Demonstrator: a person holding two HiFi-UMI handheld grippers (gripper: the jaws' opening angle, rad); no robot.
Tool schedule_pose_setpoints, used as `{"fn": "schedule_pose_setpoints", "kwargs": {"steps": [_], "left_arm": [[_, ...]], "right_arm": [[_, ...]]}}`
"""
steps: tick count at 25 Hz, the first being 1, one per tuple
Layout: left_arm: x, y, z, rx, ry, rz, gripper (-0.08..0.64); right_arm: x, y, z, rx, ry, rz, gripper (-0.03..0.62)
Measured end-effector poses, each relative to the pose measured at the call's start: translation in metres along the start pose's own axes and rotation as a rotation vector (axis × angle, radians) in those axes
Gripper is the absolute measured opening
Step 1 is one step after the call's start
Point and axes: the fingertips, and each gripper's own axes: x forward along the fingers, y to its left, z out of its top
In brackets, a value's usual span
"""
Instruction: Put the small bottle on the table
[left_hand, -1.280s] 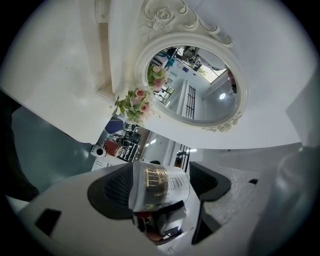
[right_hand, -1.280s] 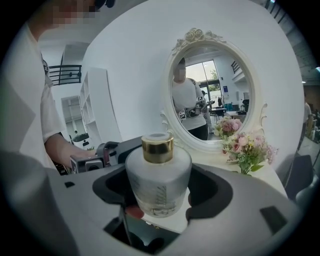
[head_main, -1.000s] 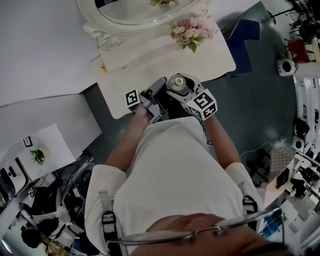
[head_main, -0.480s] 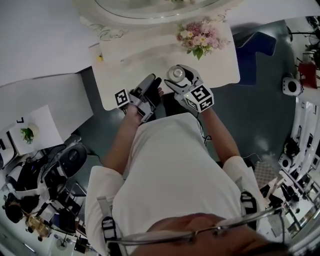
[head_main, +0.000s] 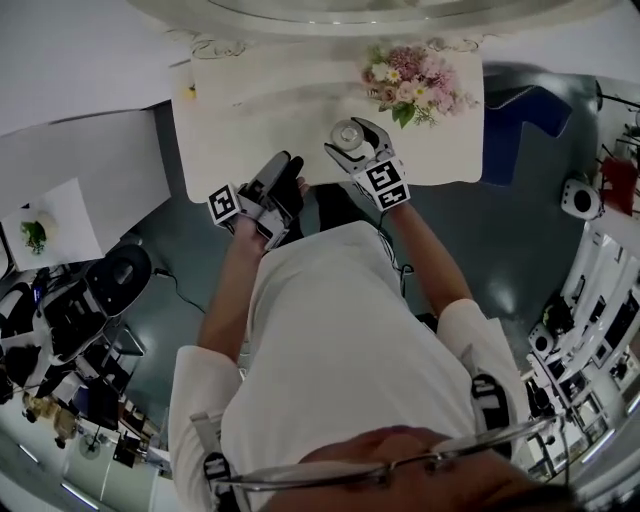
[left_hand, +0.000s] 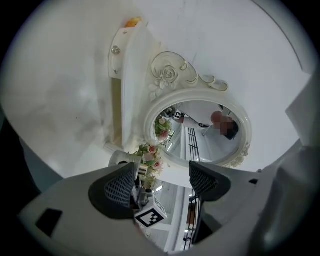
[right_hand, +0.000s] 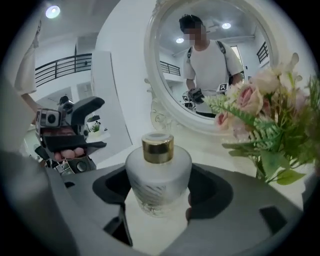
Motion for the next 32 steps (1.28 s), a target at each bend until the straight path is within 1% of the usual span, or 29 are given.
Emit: {"fn": "schedule_pose_setpoints", "kwargs": {"steps": [5, 8, 11, 15, 23, 32], "left_arm": [[0.003, 0.014, 0.003, 0.001, -0.045, 0.022, 0.347], [0.007, 0.022, 0.002, 0.009, -0.038, 0.04, 0.347], [0.008, 0.028, -0.001, 0.018, -0.027, 0.058, 0.347], [0.005, 0.035, 0.002, 0.006, -0.045, 0.069, 0.347], [0.001, 0.047, 0.004, 0.003, -0.063, 0.086, 0.347], [0.003, 0.047, 0.0, -0.003, -0.079, 0.078, 0.347]], "right_arm": [[0.024, -0.011, -0.032, -0.013, 0.062, 0.021, 0.341], [0.037, -0.013, -0.049, -0.023, 0.093, 0.042, 0.341], [0.047, -0.015, -0.064, -0.036, 0.118, 0.046, 0.341], [0.058, -0.02, -0.083, -0.034, 0.151, 0.04, 0.341], [0.067, -0.024, -0.102, -0.026, 0.166, 0.042, 0.341], [0.072, -0.022, -0.114, -0.002, 0.174, 0.035, 0.342]]}}
